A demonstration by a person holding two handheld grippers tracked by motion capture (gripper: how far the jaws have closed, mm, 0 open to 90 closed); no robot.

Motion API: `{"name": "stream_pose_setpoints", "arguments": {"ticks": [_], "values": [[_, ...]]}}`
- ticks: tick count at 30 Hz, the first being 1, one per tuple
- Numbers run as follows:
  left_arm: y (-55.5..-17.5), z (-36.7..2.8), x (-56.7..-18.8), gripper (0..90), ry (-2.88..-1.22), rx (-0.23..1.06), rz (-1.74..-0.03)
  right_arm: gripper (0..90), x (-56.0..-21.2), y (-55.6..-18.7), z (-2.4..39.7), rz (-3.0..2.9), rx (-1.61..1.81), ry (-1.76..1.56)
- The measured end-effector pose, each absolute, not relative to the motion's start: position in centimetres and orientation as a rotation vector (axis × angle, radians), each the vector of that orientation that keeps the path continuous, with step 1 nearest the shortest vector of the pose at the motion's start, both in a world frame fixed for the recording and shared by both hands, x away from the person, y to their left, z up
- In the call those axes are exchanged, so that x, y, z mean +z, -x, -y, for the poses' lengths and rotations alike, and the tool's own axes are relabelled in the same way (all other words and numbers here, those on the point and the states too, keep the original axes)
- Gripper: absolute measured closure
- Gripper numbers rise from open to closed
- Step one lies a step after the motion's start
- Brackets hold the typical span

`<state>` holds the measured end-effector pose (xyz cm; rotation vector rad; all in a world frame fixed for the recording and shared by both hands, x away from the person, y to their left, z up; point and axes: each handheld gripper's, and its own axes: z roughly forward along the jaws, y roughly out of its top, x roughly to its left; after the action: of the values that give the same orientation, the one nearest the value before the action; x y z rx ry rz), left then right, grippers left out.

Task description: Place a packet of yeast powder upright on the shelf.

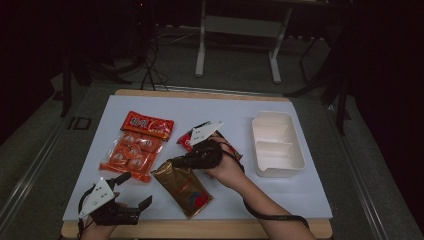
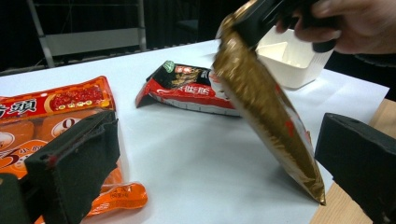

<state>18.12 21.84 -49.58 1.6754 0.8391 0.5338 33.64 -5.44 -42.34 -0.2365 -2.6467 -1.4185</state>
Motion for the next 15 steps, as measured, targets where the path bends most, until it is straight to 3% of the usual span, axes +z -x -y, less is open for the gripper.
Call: {"name": "stream_pose_setpoints", "arguments": {"ticks": [15], "values": [[-18.1,-21.7,-49.6,0.5,-1.677,0.535,-0.841,90.0,-38.1,-32.2,7.3,2.606,-1.535,0.100]]}}
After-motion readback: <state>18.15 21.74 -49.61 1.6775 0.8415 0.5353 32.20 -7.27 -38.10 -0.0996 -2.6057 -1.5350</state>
